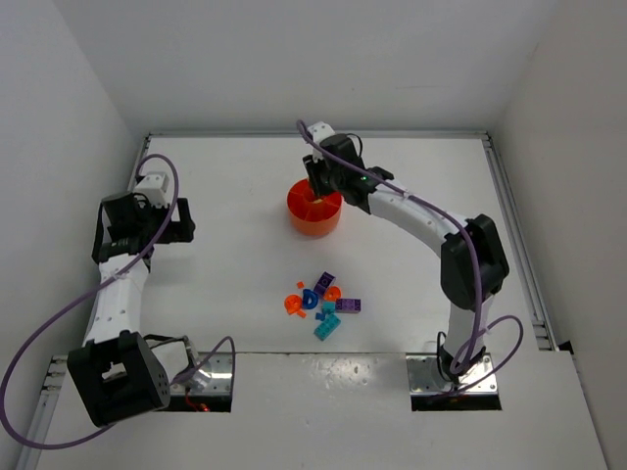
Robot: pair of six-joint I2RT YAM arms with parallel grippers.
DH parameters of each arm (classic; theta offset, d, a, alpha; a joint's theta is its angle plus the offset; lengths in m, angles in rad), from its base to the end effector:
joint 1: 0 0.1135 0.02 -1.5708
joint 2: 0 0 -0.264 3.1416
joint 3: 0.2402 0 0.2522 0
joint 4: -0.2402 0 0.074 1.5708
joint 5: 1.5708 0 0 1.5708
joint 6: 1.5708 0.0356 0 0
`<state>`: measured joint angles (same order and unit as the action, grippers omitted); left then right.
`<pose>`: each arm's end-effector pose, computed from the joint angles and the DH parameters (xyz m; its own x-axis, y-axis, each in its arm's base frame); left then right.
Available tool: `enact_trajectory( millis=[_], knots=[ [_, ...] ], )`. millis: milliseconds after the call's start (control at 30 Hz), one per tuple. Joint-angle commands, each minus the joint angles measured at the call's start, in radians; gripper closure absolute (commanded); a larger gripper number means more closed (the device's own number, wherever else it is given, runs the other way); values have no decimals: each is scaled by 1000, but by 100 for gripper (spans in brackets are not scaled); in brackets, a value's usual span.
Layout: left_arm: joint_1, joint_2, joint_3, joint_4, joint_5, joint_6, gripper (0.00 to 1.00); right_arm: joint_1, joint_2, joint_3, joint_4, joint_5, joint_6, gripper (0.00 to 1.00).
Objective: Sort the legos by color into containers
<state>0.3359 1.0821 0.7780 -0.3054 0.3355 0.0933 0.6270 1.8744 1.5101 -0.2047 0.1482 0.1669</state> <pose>0.2267 0.0667 0.2689 -0.5434 -0.0965 -0.8339 -0.0058 0.9938 -0.1113 0.3604 0.2546 0.2754 -0.5099 -0.1665 -0.8440 -0.4004 0.9143 0.0615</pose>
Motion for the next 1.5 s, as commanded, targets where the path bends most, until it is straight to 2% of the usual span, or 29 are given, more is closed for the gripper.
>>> enact_trajectory(
  millis=[0, 233, 467, 600, 633, 700, 900, 1033, 1200, 1333, 1467],
  knots=[
    [14, -21, -5, 52, 7, -15, 0, -26, 14, 52, 65, -44, 52, 100],
    [14, -21, -14, 52, 7, -6, 0, -46, 69, 97, 34, -114, 62, 100],
    [14, -10, -14, 43, -12, -6, 0, -56, 112, 144, 2, -165, 71, 88],
    [14, -1, -14, 43, -21, -6, 0, -56, 112, 133, 2, -165, 71, 68],
    [14, -1, -14, 43, -30, -6, 0, -56, 101, 124, 2, -165, 71, 57],
    [14, -1, -14, 43, -41, -6, 0, -56, 101, 115, 13, -156, 71, 52],
    [14, -1, -5, 34, -93, -17, 0, -56, 49, 104, 13, -147, 42, 50],
    [14, -22, 15, 11, -47, -17, 0, -56, -59, 94, -108, -223, -64, 53],
    [14, -158, -71, 48, 100, 55, 0, -56, -236, -76, -371, -340, -294, 54],
    [14, -117, -45, -24, 163, 104, 0, -56, -322, -227, -527, -388, -388, 55],
    [14, -80, -9, -75, 220, 114, 0, -30, -379, -362, -608, -404, -513, 55]
  ],
)
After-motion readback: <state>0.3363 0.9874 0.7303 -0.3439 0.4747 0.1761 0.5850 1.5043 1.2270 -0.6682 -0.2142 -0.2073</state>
